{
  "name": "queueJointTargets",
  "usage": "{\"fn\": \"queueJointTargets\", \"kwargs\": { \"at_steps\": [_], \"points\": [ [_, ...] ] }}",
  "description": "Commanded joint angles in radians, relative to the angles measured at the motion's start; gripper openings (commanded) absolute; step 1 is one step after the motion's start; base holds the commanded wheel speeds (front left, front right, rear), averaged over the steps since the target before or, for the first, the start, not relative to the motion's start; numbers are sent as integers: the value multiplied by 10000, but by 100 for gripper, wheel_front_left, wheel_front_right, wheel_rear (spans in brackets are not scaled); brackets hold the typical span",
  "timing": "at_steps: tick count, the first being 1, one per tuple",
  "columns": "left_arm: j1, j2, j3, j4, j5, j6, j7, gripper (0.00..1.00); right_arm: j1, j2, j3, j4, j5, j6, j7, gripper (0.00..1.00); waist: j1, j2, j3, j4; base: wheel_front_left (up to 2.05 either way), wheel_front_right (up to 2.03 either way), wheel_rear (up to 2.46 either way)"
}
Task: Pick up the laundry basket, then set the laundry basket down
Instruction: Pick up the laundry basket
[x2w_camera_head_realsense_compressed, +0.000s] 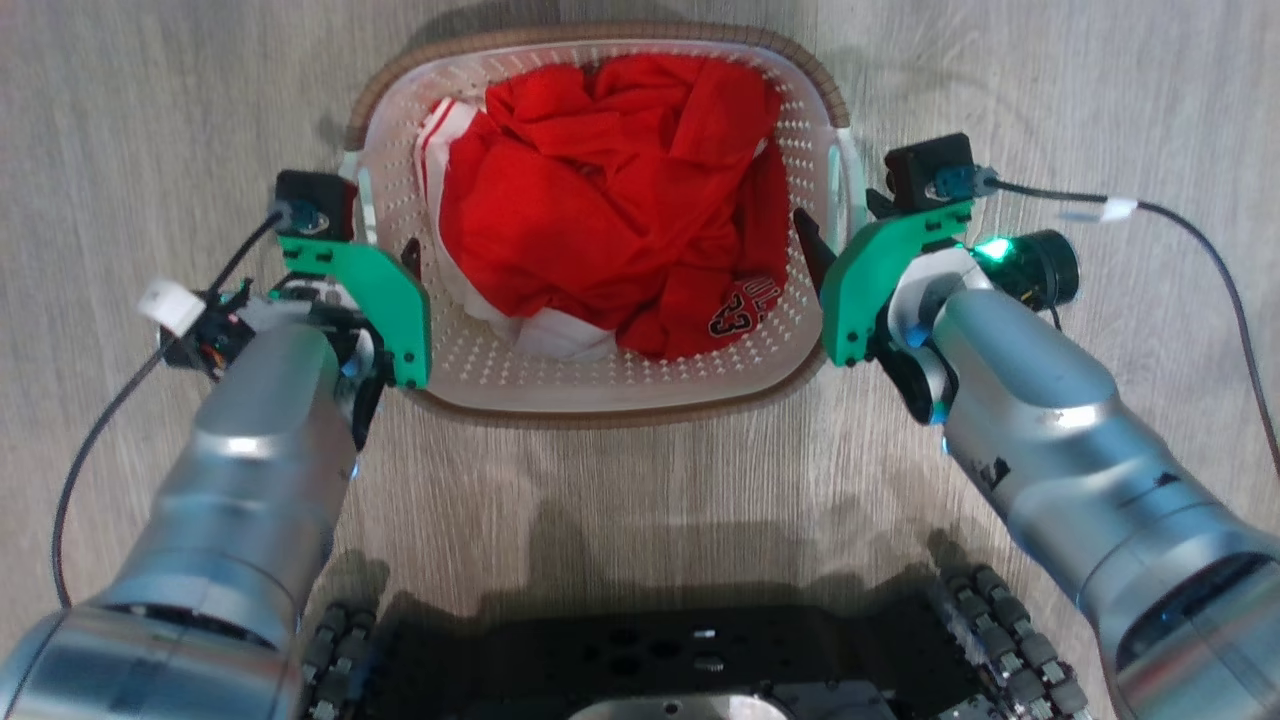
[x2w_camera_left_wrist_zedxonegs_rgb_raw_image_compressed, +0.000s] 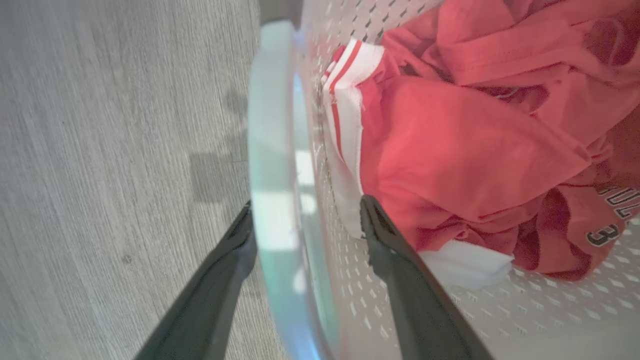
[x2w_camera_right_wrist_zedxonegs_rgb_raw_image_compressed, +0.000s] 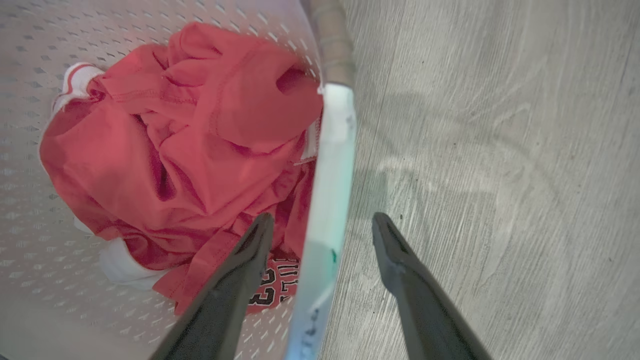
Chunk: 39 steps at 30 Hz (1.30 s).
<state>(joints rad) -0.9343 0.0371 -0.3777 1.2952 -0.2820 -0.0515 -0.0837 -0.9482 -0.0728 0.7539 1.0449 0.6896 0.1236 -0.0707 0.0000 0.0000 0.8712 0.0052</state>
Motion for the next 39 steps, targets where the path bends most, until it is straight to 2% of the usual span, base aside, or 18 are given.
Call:
{"fn": "queueJointTargets", "kwargs": {
  "at_steps": [1, 10, 23, 24, 25, 26, 39],
  "points": [
    [-65, 432, 145, -48, 11, 64, 119, 100, 208, 173, 182, -73, 99, 71, 33, 100, 0, 0, 231, 1, 0, 0, 0],
    [-616, 500, -113, -46, 59, -47, 680, 100, -528, 216, 628, 312, 480, 71, 29, 100, 0, 0, 939, -40, 0, 0, 0],
    [-797, 386, -304, -45, -106, -144, 921, 100, -770, 224, 1319, 336, 1279, 71, 11, 100, 0, 0, 1114, -58, 0, 0, 0],
    [-796, 376, -231, -45, -221, -201, 950, 84, -782, 224, 1366, 349, 1337, 71, 7, 100, 0, 0, 1119, -57, 0, 0, 0],
    [-815, 359, -168, -45, -324, -248, 918, 41, -783, 224, 1429, 347, 1396, 71, 28, 34, 0, 0, 1121, -50, 0, 0, 0],
    [-836, 342, -137, -45, -390, -279, 856, 0, -783, 224, 1490, 341, 1453, 71, 30, 0, 0, 0, 1121, -45, 0, 0, 0],
    [-804, 267, -606, -44, -398, -613, 1209, 0, -850, 225, 1973, 528, 2115, 71, -8, 0, 0, 0, 1035, -68, 0, 0, 0]
  ]
}}
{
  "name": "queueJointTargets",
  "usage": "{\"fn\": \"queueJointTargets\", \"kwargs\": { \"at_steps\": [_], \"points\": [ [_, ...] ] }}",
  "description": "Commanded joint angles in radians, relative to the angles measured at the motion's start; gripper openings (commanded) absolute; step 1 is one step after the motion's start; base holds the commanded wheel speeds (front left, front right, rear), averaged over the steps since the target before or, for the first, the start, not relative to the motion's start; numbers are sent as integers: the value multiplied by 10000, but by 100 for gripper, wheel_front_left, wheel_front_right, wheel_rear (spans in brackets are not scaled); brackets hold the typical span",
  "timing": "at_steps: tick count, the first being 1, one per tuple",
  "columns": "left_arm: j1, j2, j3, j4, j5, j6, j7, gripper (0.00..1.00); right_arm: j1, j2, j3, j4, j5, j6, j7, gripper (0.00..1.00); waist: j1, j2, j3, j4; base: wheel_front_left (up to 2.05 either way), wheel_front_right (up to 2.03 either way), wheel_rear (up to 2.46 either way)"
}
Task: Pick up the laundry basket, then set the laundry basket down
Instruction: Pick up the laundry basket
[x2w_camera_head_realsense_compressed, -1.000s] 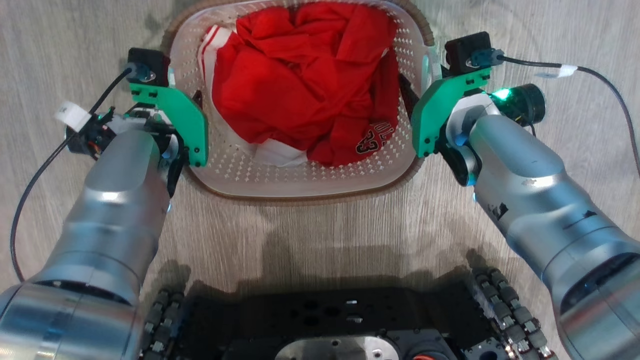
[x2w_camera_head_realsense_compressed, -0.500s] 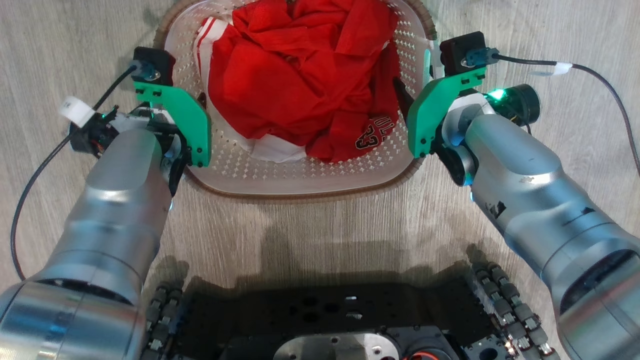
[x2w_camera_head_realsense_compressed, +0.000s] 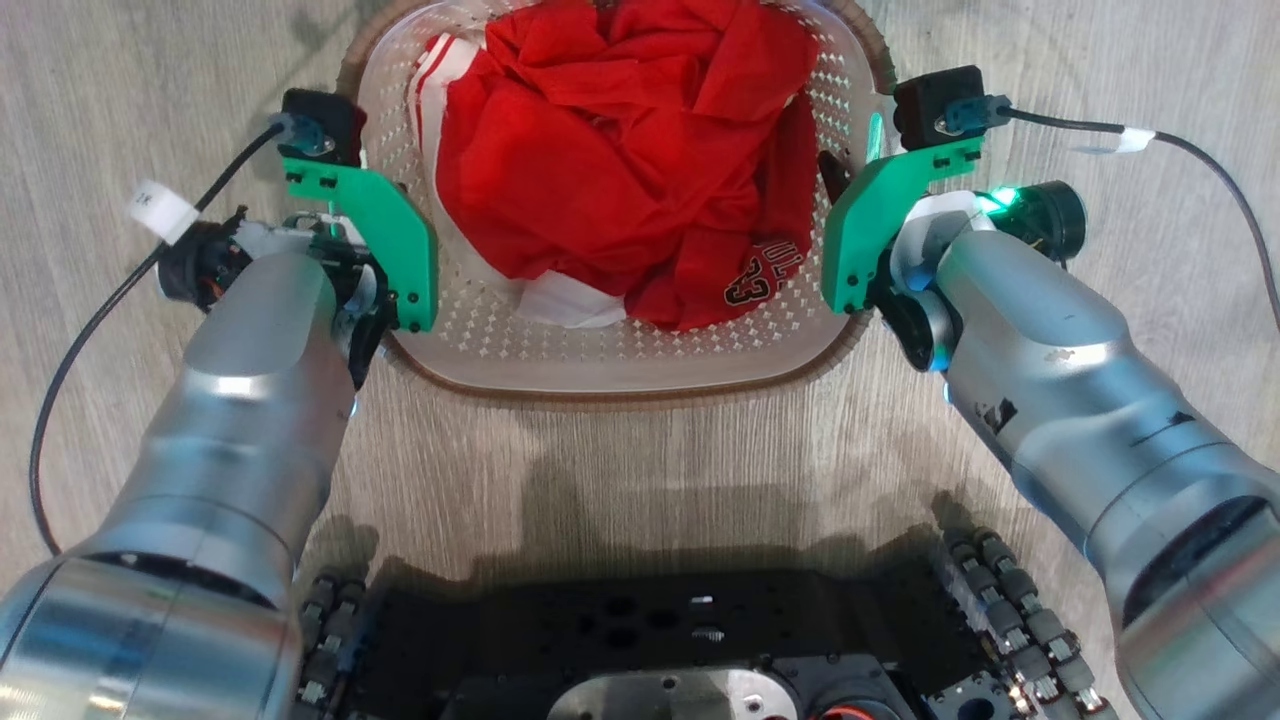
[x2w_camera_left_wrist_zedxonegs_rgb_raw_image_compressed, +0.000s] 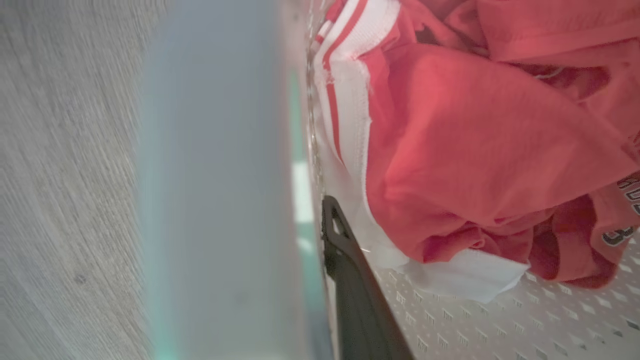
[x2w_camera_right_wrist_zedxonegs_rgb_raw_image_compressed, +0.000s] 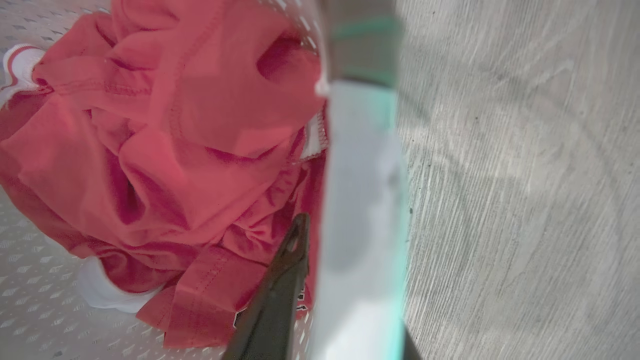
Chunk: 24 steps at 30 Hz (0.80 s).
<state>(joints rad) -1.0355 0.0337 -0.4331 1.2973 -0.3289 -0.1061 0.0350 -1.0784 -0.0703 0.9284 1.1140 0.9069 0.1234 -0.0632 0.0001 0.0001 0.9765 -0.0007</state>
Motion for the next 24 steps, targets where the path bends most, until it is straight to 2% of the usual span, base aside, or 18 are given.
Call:
{"fn": "queueJointTargets", "kwargs": {
  "at_steps": [1, 12, 24],
  "points": [
    [230, 300, -109, -66, 78, -96, 46, 0, 456, 200, 266, -145, 6, 73, -46, 0, -1, -1, -58, -22, 0, 0, 0],
    [749, 220, -949, -85, -269, -240, 714, 0, 352, 61, 991, -101, 470, 73, 686, 0, -1, -1, -1053, -118, 0, 0, 0],
    [1818, 179, -2326, -301, -1198, -244, 890, 0, 1357, -260, 1746, -226, 1486, 73, 1614, 0, -1, -1, -3609, -74, 0, 0, 0]
  ]
}}
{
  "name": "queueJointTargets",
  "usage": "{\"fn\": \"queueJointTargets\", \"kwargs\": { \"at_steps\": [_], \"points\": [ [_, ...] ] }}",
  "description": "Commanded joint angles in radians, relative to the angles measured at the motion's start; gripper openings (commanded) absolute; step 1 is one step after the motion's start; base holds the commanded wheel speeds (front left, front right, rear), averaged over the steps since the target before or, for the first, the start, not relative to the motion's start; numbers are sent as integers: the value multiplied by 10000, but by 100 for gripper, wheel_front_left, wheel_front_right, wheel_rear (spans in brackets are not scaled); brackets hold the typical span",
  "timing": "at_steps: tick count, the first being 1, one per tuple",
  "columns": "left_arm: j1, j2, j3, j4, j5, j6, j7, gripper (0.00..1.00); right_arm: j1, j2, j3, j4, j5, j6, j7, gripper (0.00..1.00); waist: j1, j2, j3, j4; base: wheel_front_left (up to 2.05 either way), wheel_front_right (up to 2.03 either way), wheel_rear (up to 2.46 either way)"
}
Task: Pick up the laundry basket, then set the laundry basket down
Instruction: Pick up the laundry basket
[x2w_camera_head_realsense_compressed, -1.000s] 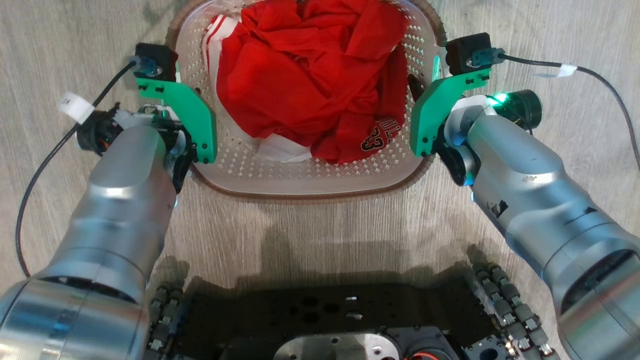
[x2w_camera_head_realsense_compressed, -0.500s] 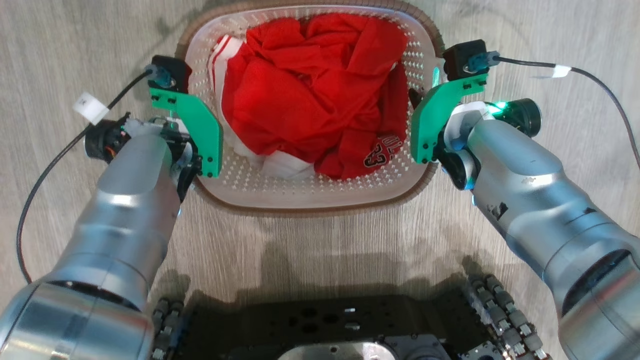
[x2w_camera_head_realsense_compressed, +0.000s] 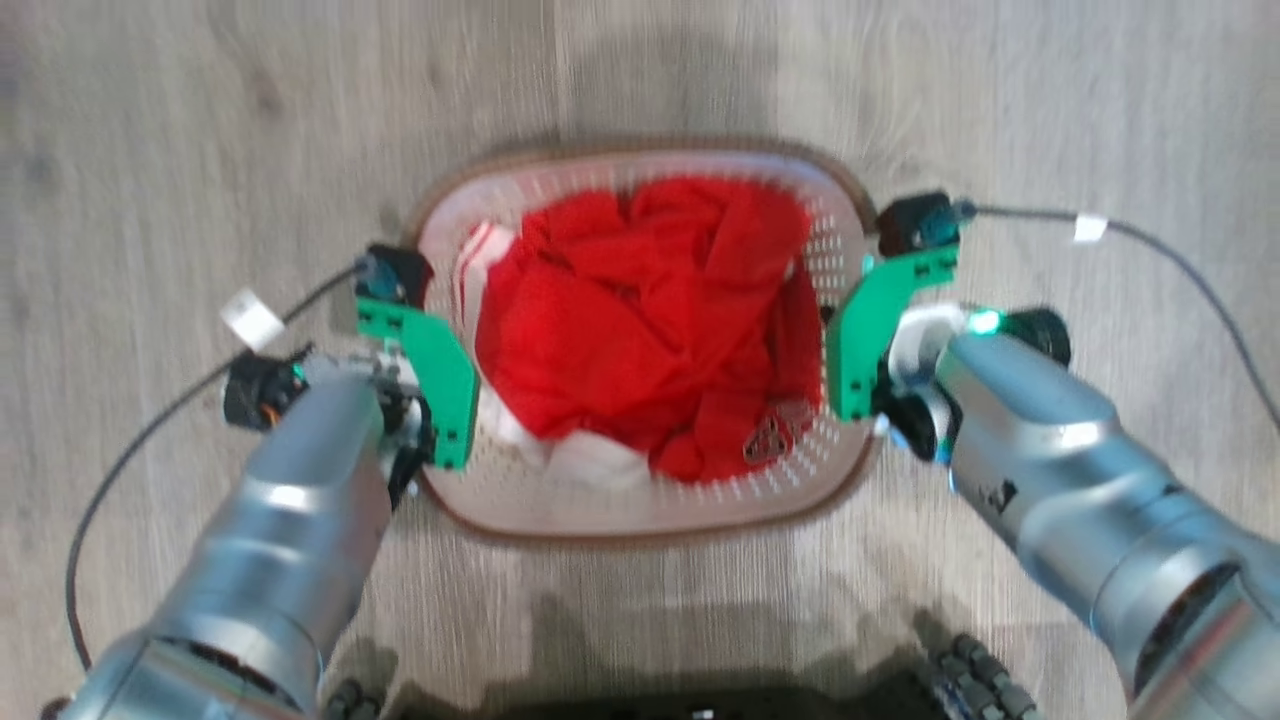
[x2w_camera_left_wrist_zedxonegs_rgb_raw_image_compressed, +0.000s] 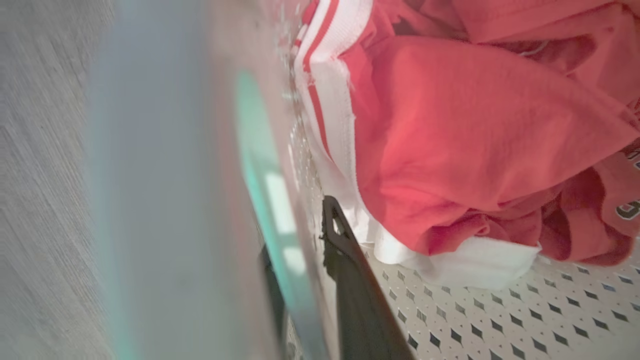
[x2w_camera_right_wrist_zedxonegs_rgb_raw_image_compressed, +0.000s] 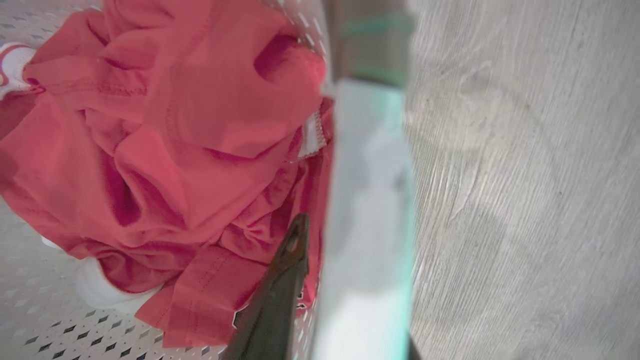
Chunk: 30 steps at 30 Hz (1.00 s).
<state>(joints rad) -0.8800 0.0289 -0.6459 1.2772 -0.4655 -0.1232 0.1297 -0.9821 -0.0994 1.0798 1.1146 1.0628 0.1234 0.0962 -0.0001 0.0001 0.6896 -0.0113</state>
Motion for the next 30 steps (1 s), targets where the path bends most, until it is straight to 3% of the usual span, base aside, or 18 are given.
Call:
{"fn": "queueJointTargets", "kwargs": {
  "at_steps": [1, 15, 30],
  "points": [
    [384, 227, -295, -104, 111, -73, -142, 0, 560, -20, 262, -255, 46, 73, 23, 0, 1, -1, -1040, 52, 0, 0, 0],
    [1884, 228, -1430, -230, -980, -74, -30, 0, 2441, -327, 685, -425, 1471, 73, 367, 0, 1, -1, -3735, 265, 0, 0, 0],
    [2783, 219, -2953, -663, -2031, -74, 1083, 0, 2934, -169, 1456, -432, 1950, 73, 1165, 0, 1, -1, -5071, 354, 0, 0, 0]
  ]
}}
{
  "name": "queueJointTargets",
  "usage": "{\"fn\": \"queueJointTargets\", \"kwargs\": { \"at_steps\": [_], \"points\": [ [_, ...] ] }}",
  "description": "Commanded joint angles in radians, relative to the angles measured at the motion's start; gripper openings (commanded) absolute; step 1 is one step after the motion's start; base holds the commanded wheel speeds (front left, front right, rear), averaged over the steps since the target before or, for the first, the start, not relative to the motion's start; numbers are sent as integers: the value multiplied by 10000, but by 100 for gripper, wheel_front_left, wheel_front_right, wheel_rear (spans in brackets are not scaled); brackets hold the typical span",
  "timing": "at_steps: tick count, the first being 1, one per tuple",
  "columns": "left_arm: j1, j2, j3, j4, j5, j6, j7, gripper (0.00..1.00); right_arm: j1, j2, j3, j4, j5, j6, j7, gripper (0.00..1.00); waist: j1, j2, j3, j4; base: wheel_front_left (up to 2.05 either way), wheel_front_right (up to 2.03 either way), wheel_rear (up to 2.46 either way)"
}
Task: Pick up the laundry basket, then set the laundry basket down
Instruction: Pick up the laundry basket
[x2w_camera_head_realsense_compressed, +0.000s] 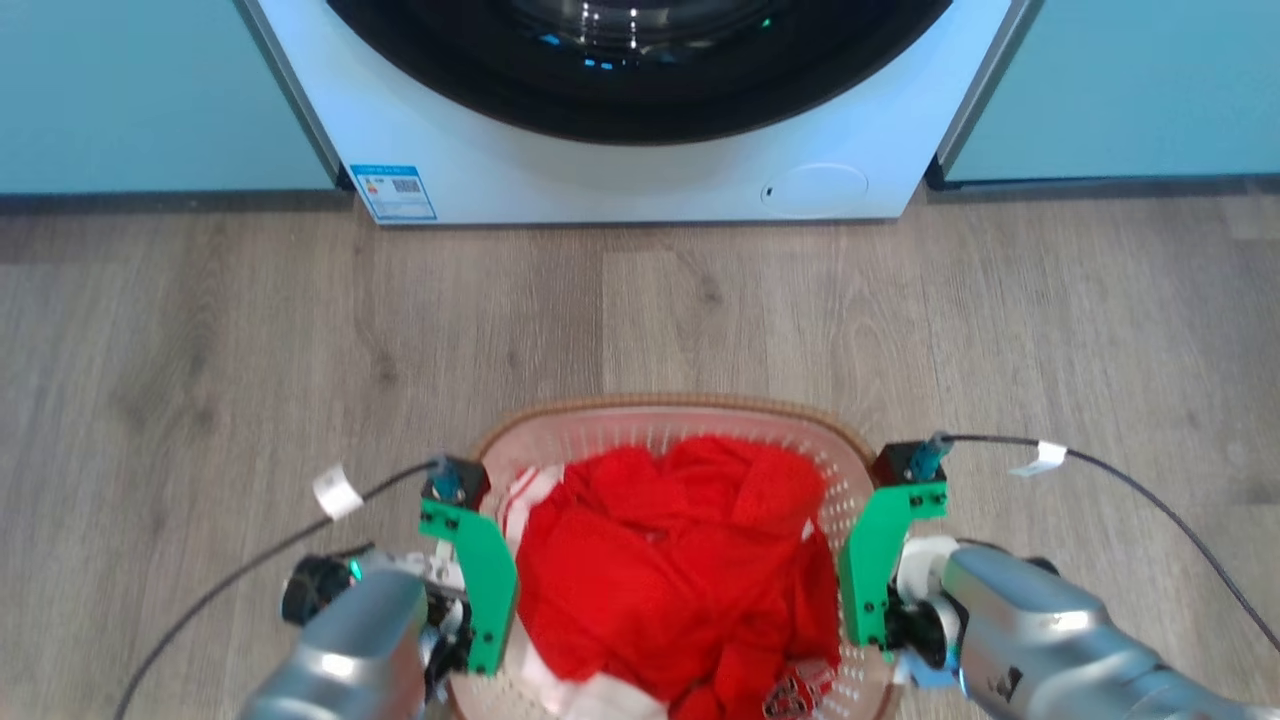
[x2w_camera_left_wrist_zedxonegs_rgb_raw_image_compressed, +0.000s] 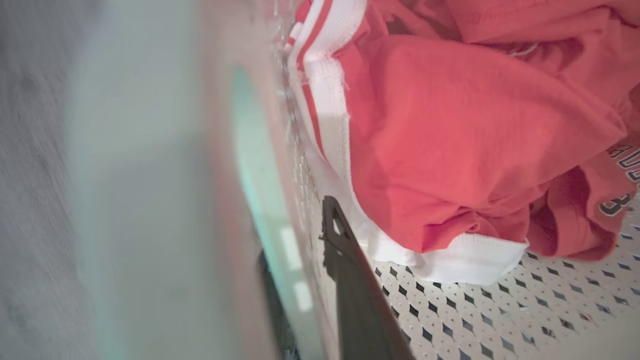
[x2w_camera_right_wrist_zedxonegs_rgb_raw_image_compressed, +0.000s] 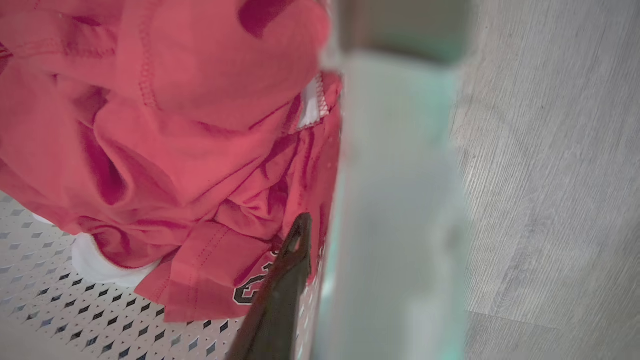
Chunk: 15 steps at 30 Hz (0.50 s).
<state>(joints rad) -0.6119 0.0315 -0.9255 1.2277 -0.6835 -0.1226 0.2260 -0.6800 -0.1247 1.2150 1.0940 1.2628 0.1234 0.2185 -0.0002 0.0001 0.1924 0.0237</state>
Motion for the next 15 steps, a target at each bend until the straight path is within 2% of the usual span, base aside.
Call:
{"fn": "queueJointTargets", "kwargs": {
  "at_steps": [1, 15],
  "points": [
    [124, 192, -285, -211, 88, -80, 222, 0, -69, 94, 134, -223, -10, 73, 43, 0, 2, -1, -147, 4, 0, 0, 0],
    [-348, 650, -2010, -1329, -1542, -80, 2449, 0, -496, 28, 389, -369, 455, 73, 1591, 0, 2, -1, -291, -38, 0, 0, 0]
  ]
}}
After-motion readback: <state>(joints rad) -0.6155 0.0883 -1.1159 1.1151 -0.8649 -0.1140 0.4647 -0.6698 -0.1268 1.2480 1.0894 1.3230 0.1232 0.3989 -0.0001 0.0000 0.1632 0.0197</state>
